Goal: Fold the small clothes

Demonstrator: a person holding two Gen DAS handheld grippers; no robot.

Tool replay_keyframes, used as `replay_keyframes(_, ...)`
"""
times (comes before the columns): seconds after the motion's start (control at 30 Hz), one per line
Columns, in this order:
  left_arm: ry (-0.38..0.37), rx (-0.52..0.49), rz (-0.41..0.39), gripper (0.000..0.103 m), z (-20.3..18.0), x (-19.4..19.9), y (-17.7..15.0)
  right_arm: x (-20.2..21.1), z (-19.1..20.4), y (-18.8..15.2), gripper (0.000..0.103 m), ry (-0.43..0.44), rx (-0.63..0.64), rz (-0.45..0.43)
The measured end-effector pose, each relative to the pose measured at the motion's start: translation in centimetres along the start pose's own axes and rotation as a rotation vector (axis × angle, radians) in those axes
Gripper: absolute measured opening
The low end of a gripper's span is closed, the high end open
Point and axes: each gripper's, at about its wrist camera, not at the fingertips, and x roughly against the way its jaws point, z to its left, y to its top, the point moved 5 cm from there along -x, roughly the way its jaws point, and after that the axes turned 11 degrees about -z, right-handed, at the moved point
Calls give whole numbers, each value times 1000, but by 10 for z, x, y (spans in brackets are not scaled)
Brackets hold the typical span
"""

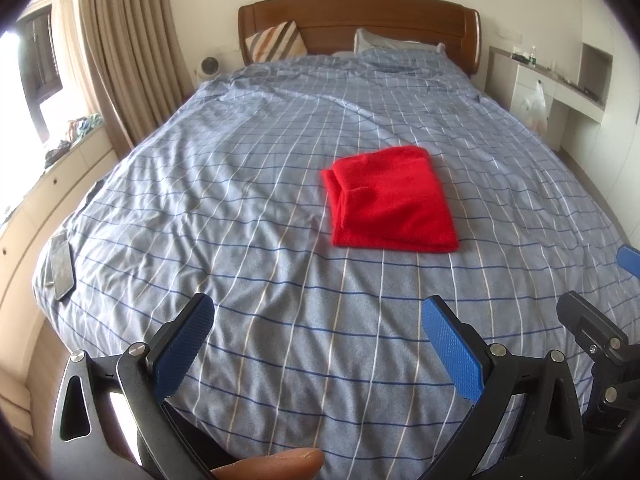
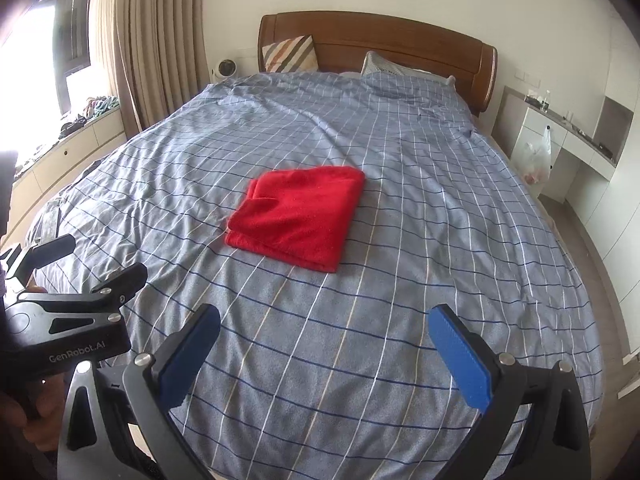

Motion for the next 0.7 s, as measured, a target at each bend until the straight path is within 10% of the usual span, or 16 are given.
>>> replay_keyframes(0.7, 2, -5, -67, 103, 3, 41, 5, 38, -13, -3, 102, -5, -13, -15)
